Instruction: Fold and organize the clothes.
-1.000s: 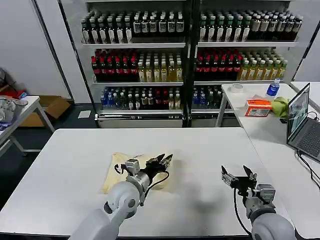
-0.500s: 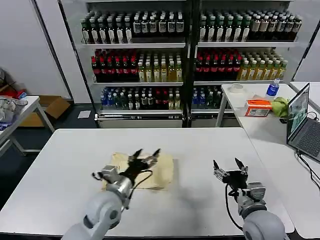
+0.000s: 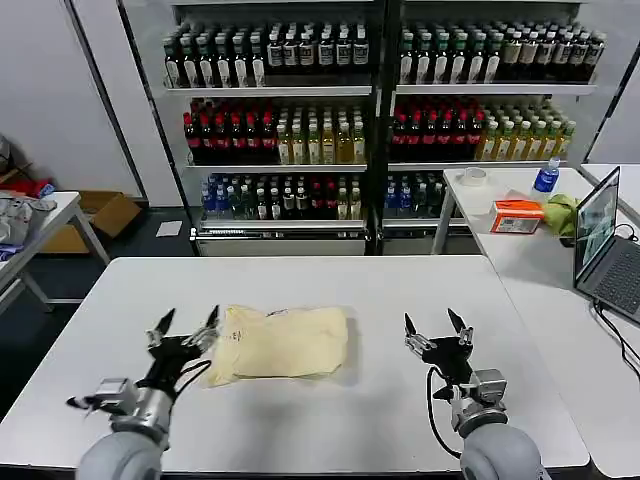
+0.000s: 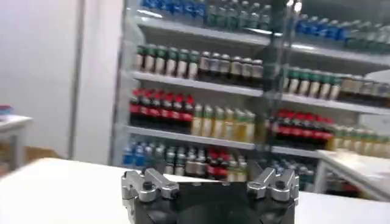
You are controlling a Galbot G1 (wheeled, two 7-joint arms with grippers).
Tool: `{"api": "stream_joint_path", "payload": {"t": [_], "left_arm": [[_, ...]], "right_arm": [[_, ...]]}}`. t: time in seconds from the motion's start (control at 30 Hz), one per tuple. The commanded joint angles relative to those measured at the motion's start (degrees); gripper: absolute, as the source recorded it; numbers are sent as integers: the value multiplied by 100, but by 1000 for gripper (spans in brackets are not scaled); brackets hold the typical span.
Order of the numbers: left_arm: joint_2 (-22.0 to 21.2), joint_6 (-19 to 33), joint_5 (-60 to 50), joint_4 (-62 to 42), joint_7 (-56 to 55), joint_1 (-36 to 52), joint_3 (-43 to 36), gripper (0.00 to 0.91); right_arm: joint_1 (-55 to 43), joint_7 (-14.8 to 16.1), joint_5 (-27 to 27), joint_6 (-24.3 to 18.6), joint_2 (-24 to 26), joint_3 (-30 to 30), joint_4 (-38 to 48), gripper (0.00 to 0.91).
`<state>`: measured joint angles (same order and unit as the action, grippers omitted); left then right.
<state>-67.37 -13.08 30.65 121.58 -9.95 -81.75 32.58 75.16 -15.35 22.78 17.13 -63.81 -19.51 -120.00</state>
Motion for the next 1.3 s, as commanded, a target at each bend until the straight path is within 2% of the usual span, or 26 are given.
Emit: {"api": "stream_joint_path", "payload": {"t": [0.03, 0.3, 0.7, 0.93, 1.3], "left_arm": [[-190, 203, -553, 344, 270, -865, 1052, 907], [-168, 159, -584, 416, 347, -888, 1225, 907], [-211, 109, -622, 507, 364, -981, 1233, 907], [-279, 33, -631, 656, 372, -984, 1248, 907], [-340, 40, -638, 643, 393, -1052, 1321, 907]], "right_arm": [[108, 135, -437, -439, -124, 66, -104, 907], [328, 212, -701, -533, -391, -81, -143, 907], [607, 262, -718, -438, -479, -392, -405, 907], [505, 151, -675, -457, -462, -387, -381, 907], [167, 163, -683, -399, -434, -132, -186, 907]]}}
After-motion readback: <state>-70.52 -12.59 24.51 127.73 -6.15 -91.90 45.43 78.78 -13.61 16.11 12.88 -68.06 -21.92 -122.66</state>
